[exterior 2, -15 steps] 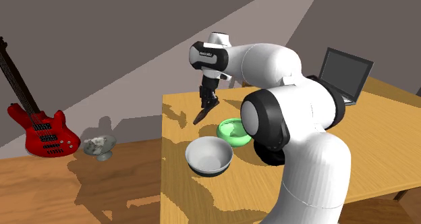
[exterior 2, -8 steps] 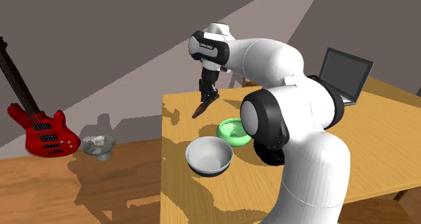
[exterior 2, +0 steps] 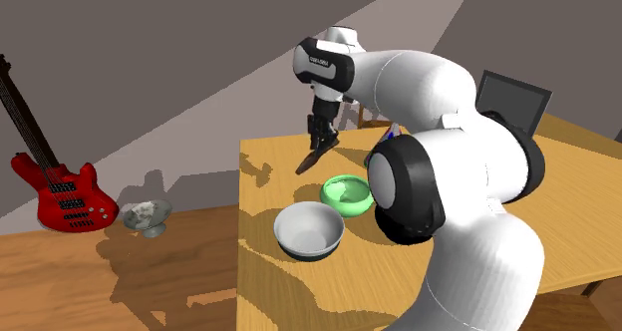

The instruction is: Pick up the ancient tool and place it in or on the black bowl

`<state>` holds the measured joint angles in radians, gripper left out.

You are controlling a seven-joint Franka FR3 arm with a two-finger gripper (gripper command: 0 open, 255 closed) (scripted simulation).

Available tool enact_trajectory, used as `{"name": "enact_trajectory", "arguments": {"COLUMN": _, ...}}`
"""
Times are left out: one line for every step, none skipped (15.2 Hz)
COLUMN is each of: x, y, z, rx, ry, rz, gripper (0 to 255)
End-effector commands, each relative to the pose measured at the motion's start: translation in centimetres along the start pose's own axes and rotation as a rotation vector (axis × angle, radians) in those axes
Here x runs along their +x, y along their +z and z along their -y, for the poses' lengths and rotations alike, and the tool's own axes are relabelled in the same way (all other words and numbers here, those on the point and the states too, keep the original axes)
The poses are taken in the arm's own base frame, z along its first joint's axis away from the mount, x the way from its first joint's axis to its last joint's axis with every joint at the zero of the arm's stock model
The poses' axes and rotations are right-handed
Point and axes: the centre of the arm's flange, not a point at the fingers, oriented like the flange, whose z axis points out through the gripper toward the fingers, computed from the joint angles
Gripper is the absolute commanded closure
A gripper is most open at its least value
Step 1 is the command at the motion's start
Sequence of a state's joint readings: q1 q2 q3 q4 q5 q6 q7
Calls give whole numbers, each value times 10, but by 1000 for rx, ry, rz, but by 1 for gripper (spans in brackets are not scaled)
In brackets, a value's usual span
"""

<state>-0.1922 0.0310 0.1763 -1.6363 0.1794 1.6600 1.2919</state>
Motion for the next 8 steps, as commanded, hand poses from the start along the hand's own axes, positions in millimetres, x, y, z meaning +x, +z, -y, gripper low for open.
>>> {"name": "enact_trajectory", "arguments": {"x": 12, "y": -4, "z": -23, "rx": 0, "ry": -1, "rz": 0, "gripper": 255}}
{"name": "enact_trajectory", "arguments": {"x": 18, "y": -5, "z": -35, "rx": 0, "ry": -1, "rz": 0, "gripper": 255}}
{"name": "enact_trajectory", "arguments": {"x": 24, "y": -7, "z": -46, "rx": 0, "ry": -1, "rz": 0, "gripper": 255}}
{"name": "enact_trajectory", "arguments": {"x": 29, "y": -9, "z": -58, "rx": 0, "ry": -1, "rz": 0, "gripper": 255}}
{"name": "enact_trajectory", "arguments": {"x": 35, "y": -11, "z": -70, "rx": 0, "ry": -1, "rz": 0, "gripper": 255}}
{"name": "enact_trajectory", "arguments": {"x": 41, "y": -13, "z": -82, "rx": 0, "ry": -1, "rz": 0, "gripper": 255}}
{"name": "enact_trajectory", "arguments": {"x": 47, "y": -14, "z": -93, "rx": 0, "ry": -1, "rz": 0, "gripper": 255}}
{"name": "enact_trajectory", "arguments": {"x": 52, "y": -16, "z": -105, "rx": 0, "ry": -1, "rz": 0, "gripper": 255}}
